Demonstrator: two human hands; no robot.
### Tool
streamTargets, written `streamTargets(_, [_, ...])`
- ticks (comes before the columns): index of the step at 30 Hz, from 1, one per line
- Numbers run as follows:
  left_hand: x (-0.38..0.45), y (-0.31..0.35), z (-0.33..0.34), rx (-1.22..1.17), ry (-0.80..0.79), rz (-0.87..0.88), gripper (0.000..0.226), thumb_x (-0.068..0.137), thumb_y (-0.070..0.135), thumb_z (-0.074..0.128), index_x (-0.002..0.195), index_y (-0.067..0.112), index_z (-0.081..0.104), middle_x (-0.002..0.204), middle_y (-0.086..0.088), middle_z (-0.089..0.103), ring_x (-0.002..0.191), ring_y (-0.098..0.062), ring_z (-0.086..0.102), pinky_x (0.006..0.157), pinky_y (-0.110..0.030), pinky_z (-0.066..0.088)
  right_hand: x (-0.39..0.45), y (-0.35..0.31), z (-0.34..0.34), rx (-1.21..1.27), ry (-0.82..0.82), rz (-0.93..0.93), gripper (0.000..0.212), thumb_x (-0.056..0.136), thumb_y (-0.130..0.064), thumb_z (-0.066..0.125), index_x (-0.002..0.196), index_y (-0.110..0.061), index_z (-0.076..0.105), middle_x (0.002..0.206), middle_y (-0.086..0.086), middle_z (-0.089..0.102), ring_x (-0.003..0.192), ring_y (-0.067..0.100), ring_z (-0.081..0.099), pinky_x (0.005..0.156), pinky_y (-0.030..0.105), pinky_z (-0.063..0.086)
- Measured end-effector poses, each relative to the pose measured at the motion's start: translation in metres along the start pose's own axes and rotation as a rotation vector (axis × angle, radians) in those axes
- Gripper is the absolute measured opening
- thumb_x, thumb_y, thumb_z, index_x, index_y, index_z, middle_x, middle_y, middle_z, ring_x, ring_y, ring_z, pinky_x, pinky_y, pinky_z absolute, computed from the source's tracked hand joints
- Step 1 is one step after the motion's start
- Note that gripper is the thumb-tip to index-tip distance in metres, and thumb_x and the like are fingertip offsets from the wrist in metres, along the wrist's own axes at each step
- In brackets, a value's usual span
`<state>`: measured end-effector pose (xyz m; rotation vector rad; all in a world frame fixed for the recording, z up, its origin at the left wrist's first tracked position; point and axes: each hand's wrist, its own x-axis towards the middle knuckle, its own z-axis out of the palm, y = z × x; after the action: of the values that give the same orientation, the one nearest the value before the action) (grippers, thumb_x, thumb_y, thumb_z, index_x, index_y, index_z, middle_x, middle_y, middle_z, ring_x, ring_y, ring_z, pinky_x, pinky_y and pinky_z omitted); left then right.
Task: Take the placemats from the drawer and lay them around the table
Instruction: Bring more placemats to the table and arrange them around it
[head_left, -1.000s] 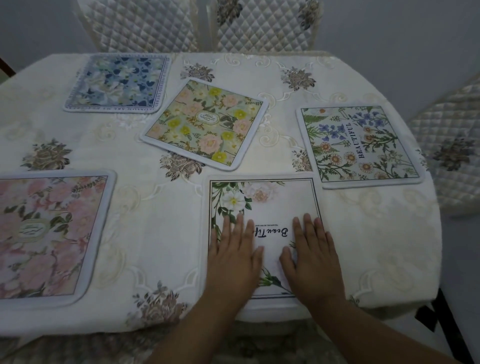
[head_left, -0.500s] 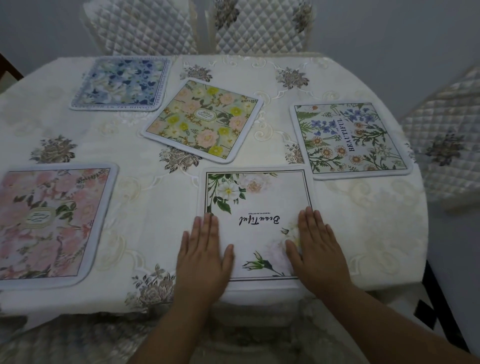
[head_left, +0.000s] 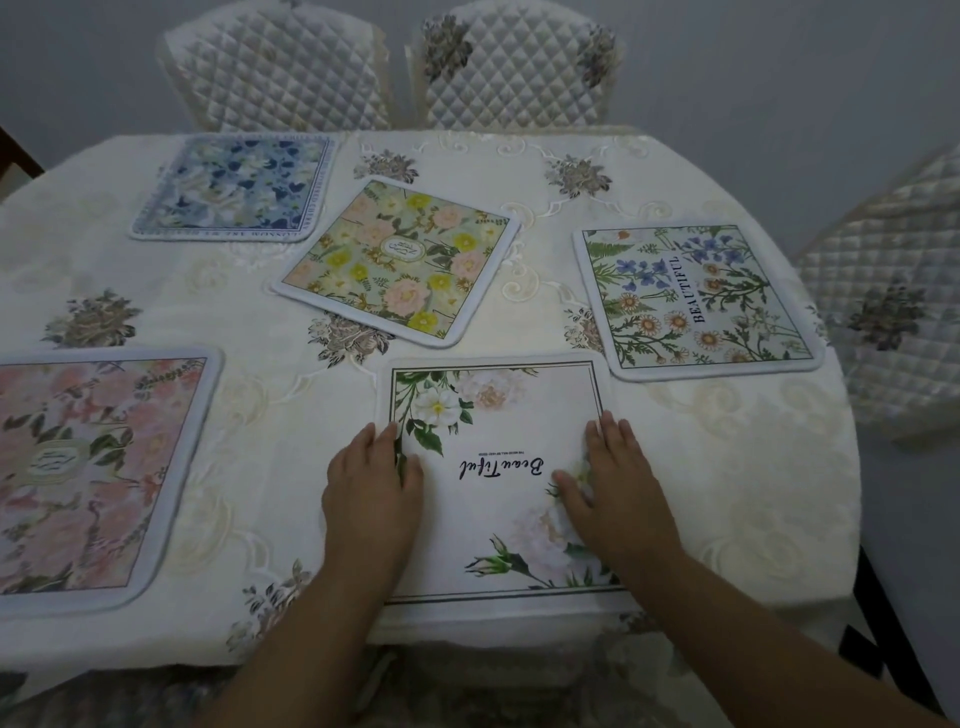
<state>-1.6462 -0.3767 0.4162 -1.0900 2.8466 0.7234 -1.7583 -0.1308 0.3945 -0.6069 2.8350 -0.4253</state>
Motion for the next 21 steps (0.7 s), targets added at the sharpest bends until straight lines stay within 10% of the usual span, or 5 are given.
streamTargets(8, [0.001,0.007,0.015,0.173,0.120,0.197,0.061,0.103,0.042,0.032,0.161,0.027,0.020,0.169,0.001,0.014,0.156,-0.019,0.006,0.124,-0.045,0.013,0.024,-0.007,-0.009,-0.020,0.083,-0.010,0.070,0.098,-0.055,0.035,0.156,-0.017,0.030,0.167,0.004,0.017,0.154,0.018,0.007,0.125,0.034,0.003])
streamTargets(12, [0.041,0.046,0.023,0.214,0.063,0.399,0.057,0.105,0.042,0.025,0.161,0.035,0.017,0.170,0.005,0.013,0.157,-0.018,0.001,0.126,-0.042,0.005,0.075,-0.035,-0.006,-0.013,0.002,-0.128,0.072,0.102,-0.054,0.026,0.161,-0.017,0.010,0.169,0.004,0.002,0.155,0.018,-0.007,0.125,0.037,-0.003])
streamTargets(21, [0.064,0.038,0.037,0.247,0.047,0.269,0.069,0.099,0.063,0.013,0.162,0.036,0.001,0.170,0.004,-0.004,0.156,-0.018,-0.015,0.126,-0.044,-0.005,0.098,-0.009,0.005,-0.114,0.104,-0.058,0.078,0.099,-0.065,0.014,0.161,-0.020,-0.001,0.169,-0.002,-0.001,0.154,0.011,-0.007,0.126,0.037,0.004])
